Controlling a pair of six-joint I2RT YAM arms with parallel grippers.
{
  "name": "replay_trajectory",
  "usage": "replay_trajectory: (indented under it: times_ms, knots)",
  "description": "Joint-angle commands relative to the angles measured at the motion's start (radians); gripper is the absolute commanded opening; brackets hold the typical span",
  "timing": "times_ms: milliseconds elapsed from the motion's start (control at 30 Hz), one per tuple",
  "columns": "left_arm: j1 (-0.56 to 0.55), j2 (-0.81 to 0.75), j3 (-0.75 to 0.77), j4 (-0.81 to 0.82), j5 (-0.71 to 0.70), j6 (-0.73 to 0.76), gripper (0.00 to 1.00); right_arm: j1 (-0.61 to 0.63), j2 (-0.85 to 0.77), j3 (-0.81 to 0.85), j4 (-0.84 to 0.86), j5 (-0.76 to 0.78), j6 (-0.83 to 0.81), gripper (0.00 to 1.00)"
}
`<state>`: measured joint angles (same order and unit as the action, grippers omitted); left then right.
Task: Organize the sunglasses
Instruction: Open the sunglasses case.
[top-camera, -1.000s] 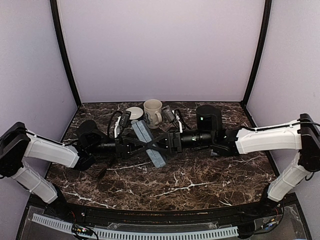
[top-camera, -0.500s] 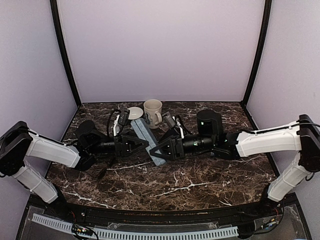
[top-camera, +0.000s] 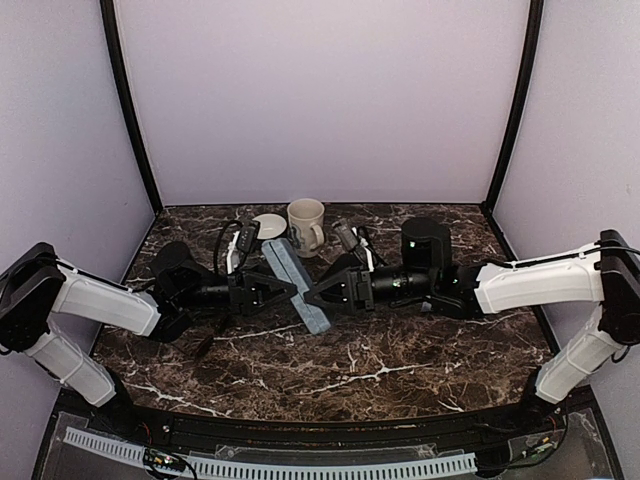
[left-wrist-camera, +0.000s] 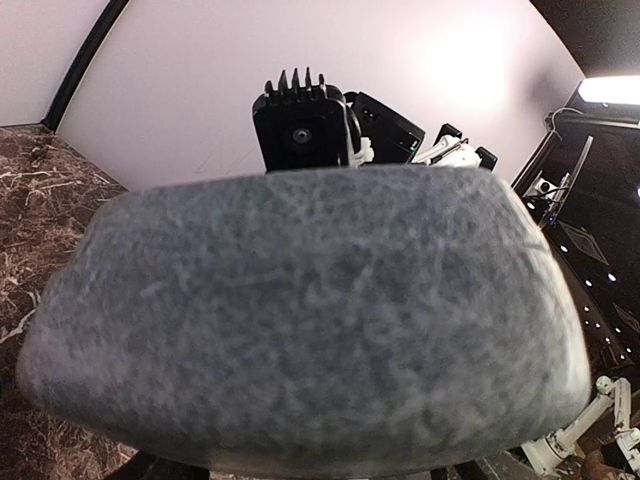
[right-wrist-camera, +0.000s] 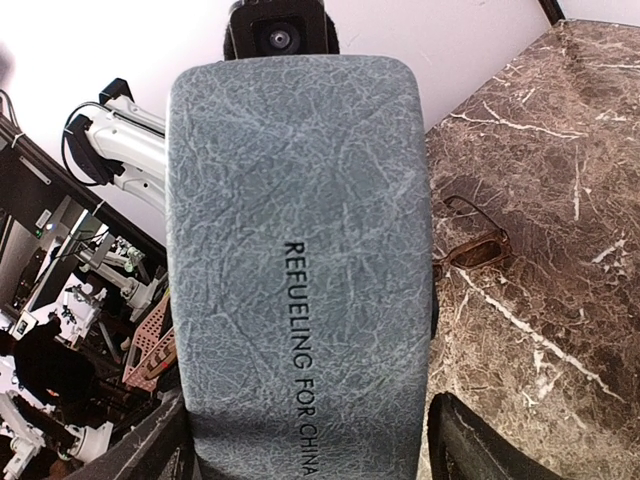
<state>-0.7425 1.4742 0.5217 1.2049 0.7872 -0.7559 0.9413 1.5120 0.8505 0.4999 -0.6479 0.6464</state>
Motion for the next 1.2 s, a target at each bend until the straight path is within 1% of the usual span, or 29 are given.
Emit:
replay_trajectory:
  times_ms: [0, 300, 467, 700, 767, 900, 933, 1067, 1167]
  knots:
    - [-0.003, -0.018, 0.000, 0.049, 0.015, 0.013, 0.00, -0.004, 0.001, 0.005, 0.042, -0.015, 0.006, 0.81]
    - [-0.001, -0.011, 0.008, 0.045, 0.017, 0.013, 0.00, 0.003, 0.010, 0.019, 0.010, -0.003, -0.015, 0.82]
    - [-0.001, -0.009, 0.010, 0.044, 0.019, 0.013, 0.00, 0.007, 0.017, 0.028, -0.004, 0.006, -0.022, 0.78]
    - [-0.002, -0.006, 0.008, 0.045, 0.021, 0.014, 0.00, 0.008, 0.017, 0.029, 0.004, -0.007, -0.020, 0.65]
    - [-0.001, -0.005, 0.008, 0.046, 0.022, 0.016, 0.00, 0.007, 0.017, 0.025, 0.021, -0.018, -0.014, 0.58]
    - [-0.001, 0.005, 0.008, 0.052, 0.050, 0.033, 0.00, -0.002, 0.017, 0.014, 0.062, -0.043, 0.012, 0.38]
    - [-0.002, 0.008, 0.009, 0.059, 0.067, 0.037, 0.00, -0.007, 0.019, 0.010, 0.083, -0.051, 0.021, 0.36]
    - [-0.006, 0.006, 0.012, 0.082, 0.138, 0.056, 0.00, -0.035, 0.027, -0.004, 0.122, -0.051, 0.021, 0.36]
    - [-0.016, -0.021, 0.027, 0.034, 0.173, 0.094, 0.00, -0.069, 0.030, -0.033, 0.174, -0.051, 0.021, 0.36]
